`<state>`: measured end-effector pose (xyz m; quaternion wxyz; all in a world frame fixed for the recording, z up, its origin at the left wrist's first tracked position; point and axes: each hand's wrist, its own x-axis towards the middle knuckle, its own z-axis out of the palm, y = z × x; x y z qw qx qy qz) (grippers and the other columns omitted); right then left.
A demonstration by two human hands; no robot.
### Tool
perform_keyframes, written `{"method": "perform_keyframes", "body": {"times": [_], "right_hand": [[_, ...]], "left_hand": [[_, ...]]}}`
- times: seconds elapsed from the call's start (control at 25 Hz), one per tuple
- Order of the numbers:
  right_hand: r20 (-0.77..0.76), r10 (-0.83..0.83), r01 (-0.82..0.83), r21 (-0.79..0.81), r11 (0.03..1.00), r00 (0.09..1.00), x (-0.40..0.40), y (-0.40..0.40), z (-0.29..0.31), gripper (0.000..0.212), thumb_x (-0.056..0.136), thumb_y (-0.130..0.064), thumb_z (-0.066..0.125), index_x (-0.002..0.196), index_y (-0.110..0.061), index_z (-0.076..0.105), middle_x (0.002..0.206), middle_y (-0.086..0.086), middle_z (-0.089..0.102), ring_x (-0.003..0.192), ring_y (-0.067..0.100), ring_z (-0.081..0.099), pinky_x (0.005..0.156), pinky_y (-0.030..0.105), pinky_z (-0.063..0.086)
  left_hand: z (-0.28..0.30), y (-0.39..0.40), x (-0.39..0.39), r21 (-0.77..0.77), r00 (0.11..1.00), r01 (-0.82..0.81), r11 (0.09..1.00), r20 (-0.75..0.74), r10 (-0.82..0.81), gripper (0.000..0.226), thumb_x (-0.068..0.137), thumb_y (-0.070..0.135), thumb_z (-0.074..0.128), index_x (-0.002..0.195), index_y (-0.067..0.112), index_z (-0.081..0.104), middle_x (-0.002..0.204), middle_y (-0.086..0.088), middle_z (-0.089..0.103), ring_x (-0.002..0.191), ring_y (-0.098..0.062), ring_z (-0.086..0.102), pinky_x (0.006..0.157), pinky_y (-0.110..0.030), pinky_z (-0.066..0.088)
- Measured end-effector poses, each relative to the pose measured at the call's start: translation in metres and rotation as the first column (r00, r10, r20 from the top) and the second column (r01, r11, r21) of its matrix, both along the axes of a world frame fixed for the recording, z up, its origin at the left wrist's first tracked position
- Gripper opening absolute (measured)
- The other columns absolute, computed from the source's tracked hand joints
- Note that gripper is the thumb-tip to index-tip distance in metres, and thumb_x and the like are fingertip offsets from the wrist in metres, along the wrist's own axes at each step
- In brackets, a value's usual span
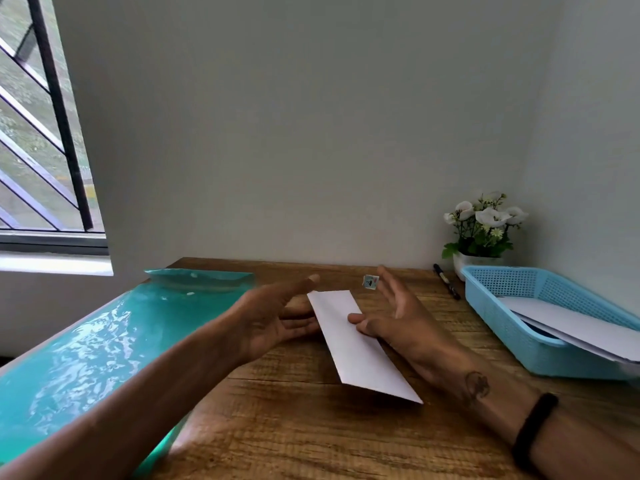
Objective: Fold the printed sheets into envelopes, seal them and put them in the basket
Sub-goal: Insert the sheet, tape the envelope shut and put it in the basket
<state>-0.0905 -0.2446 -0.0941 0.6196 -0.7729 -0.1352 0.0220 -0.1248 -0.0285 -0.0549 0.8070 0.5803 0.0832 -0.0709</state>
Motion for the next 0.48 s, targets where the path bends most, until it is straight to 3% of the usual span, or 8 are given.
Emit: {"method": "perform_keyframes", "body": {"times": [0.08,0.12,0.2,0.28,0.36,0.4,0.48], "right_hand": [[0.045,-0.006,0.005,0.012,1.000,0.999,-0.001,0.001,-0.001,0.106,0.086,-0.005,0.078,0.158,-0.053,0.017,0.172,-0.008,0.018,0.144,0.022,0.046,0.113,0.046,0.047],[0.076,-0.019,0.017,0.016,1.000,0.997,-0.002,0.001,0.000,0.105,0.088,-0.005,0.077,0.158,-0.054,0.016,0.172,-0.009,0.017,0.139,0.018,0.051,0.103,0.038,0.053],[0.148,-0.077,0.073,0.034,0.997,0.986,-0.003,0.002,0.003,0.106,0.088,-0.007,0.078,0.157,-0.055,0.015,0.172,-0.011,0.016,0.134,0.016,0.055,0.089,0.025,0.053],[0.213,-0.158,0.144,0.078,0.987,0.964,-0.002,0.000,0.007,0.112,0.082,-0.010,0.085,0.158,-0.053,0.015,0.172,-0.011,0.016,0.139,0.020,0.051,0.097,0.036,0.055],[0.229,-0.210,0.179,0.148,0.973,0.951,-0.002,-0.003,0.013,0.118,0.076,-0.008,0.090,0.159,-0.048,0.016,0.171,-0.008,0.020,0.128,0.004,0.058,0.089,0.027,0.059],[0.222,-0.225,0.189,0.172,0.967,0.949,-0.001,-0.004,0.015,0.121,0.074,-0.005,0.090,0.160,-0.046,0.016,0.169,-0.006,0.025,0.123,-0.003,0.058,0.084,0.022,0.059],[0.188,-0.247,0.206,0.215,0.955,0.951,-0.001,-0.005,0.016,0.124,0.070,-0.002,0.092,0.159,-0.046,0.018,0.165,-0.002,0.036,0.133,0.010,0.052,0.095,0.033,0.058]], "left_hand": [[-0.002,-0.007,-0.006,0.148,0.977,0.210,0.966,-0.072,-0.201,0.049,0.081,0.016,0.086,0.124,0.007,0.063,0.110,-0.021,0.079,0.099,-0.035,0.079,0.081,-0.045,0.066],[-0.005,-0.010,-0.008,0.208,0.955,0.293,0.933,-0.104,-0.276,0.049,0.082,0.013,0.085,0.125,0.009,0.063,0.109,-0.017,0.080,0.099,-0.032,0.079,0.081,-0.043,0.066],[-0.010,-0.016,-0.007,0.302,0.938,0.347,0.888,-0.120,-0.326,0.043,0.087,0.009,0.081,0.126,0.013,0.064,0.109,-0.013,0.081,0.100,-0.029,0.079,0.084,-0.042,0.066],[-0.010,-0.015,-0.003,0.396,0.964,0.258,0.881,-0.051,-0.260,0.043,0.091,0.013,0.077,0.131,0.016,0.064,0.113,-0.010,0.080,0.104,-0.029,0.078,0.091,-0.044,0.064],[-0.010,-0.010,0.001,0.413,0.983,0.139,0.900,0.054,-0.177,0.045,0.095,0.018,0.073,0.138,0.019,0.061,0.118,-0.008,0.078,0.107,-0.029,0.075,0.096,-0.048,0.062],[-0.011,-0.008,0.003,0.373,0.983,0.107,0.922,0.097,-0.153,0.045,0.097,0.019,0.071,0.141,0.021,0.059,0.121,-0.009,0.076,0.110,-0.030,0.074,0.098,-0.051,0.060],[-0.012,-0.008,0.005,0.238,0.981,0.090,0.967,0.147,-0.127,0.043,0.101,0.021,0.066,0.143,0.024,0.057,0.125,-0.009,0.074,0.113,-0.032,0.073,0.100,-0.055,0.058]]}}
